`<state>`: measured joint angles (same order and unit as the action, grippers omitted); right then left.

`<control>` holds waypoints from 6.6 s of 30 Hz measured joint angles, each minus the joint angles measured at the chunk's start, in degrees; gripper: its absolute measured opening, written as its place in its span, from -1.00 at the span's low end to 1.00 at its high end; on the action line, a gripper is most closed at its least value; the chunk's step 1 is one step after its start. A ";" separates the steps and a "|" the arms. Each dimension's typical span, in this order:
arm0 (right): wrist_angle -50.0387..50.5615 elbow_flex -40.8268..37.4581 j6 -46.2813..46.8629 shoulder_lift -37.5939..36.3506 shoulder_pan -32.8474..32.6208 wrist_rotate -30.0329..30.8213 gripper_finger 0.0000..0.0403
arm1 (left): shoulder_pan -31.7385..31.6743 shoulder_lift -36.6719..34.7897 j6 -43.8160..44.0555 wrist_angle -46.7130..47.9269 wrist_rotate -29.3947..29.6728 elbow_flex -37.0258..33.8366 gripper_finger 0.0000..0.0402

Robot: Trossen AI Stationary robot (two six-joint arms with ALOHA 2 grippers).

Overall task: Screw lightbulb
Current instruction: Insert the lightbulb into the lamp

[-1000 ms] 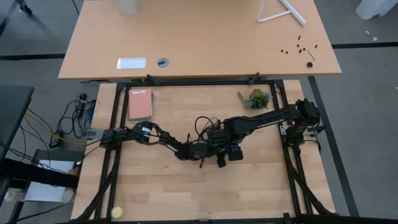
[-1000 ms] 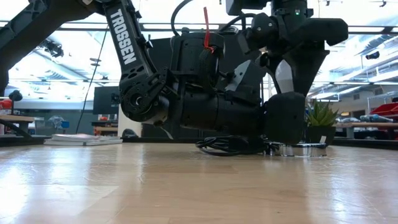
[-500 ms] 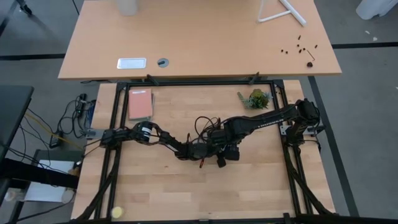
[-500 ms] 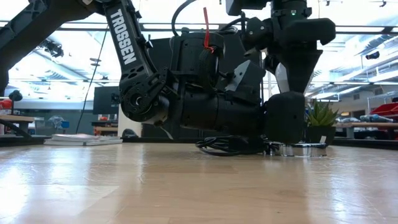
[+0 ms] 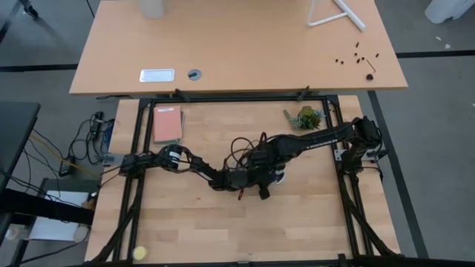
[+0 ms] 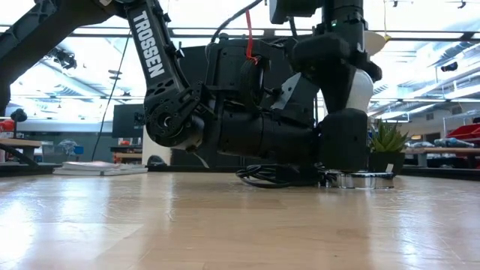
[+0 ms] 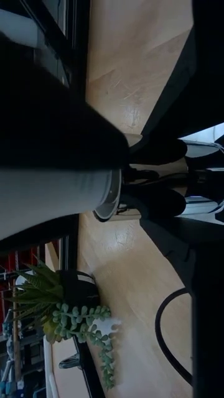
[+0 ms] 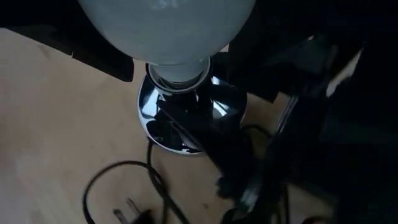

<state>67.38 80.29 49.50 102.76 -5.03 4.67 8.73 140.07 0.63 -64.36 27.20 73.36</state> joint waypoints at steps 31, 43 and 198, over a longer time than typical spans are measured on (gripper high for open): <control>5.28 4.59 -36.86 0.33 -0.89 -1.11 0.64 | -0.11 0.00 -0.46 -0.02 0.02 0.00 -0.01; 5.08 4.70 -69.36 0.22 -1.70 -1.29 0.53 | -0.11 0.00 -0.34 -0.02 0.02 0.00 -0.01; 2.70 2.97 -62.89 0.20 -1.22 -0.32 0.43 | -0.02 0.00 -0.35 0.39 -0.24 0.02 -0.01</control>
<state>70.08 83.26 -13.39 102.96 -6.25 4.35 8.71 140.07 0.27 -63.96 26.96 73.38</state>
